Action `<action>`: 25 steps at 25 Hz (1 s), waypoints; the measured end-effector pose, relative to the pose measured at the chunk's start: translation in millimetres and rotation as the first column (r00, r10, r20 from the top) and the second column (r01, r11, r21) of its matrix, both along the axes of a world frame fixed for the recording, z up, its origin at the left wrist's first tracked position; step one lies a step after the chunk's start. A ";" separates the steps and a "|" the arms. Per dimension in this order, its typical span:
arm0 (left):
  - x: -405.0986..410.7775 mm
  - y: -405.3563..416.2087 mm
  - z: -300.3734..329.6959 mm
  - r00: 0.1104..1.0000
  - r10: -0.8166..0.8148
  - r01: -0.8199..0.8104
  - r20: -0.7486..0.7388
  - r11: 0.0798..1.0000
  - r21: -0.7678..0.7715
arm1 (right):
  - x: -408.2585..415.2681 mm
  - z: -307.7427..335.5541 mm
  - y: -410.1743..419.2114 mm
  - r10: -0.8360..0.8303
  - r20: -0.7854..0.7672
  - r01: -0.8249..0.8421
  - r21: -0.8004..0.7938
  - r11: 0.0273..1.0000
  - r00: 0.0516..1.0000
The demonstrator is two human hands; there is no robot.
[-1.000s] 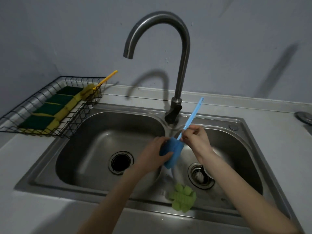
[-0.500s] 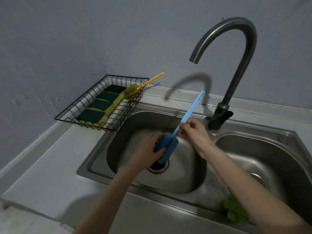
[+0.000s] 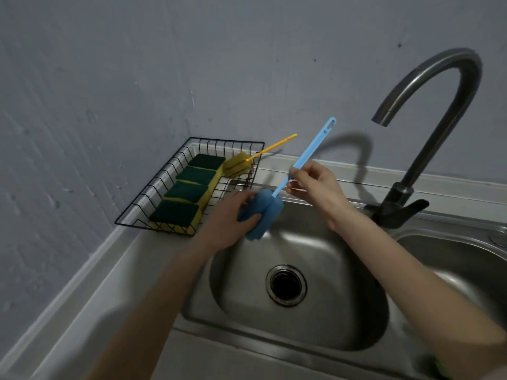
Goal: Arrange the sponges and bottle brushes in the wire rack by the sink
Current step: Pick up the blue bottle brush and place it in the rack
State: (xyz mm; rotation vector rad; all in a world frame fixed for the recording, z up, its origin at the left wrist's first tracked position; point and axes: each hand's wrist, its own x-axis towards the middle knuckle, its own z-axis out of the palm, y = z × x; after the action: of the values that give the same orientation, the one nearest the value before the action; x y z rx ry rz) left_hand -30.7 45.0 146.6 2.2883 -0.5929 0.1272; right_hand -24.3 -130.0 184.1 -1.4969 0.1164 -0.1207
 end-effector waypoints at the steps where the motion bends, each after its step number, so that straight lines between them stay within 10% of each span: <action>1: 7.3 8.0 3.2 1.000 0.012 -0.011 0.004 1.000 -0.004 | 6.5 4.2 6.8 0.000 0.002 0.000 0.018 1.000 1.000; 25: 190.5 30.3 -55.7 0.979 0.103 -0.079 -0.175 0.987 0.142 | 151.8 -52.4 32.9 -0.115 -0.124 0.117 0.011 0.993 0.986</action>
State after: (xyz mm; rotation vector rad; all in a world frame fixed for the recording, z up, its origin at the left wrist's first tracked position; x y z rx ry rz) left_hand 159.9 75.3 90.9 2.4261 -0.4127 -0.0803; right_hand 127.6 -97.1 131.7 -1.4796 0.3040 -0.1205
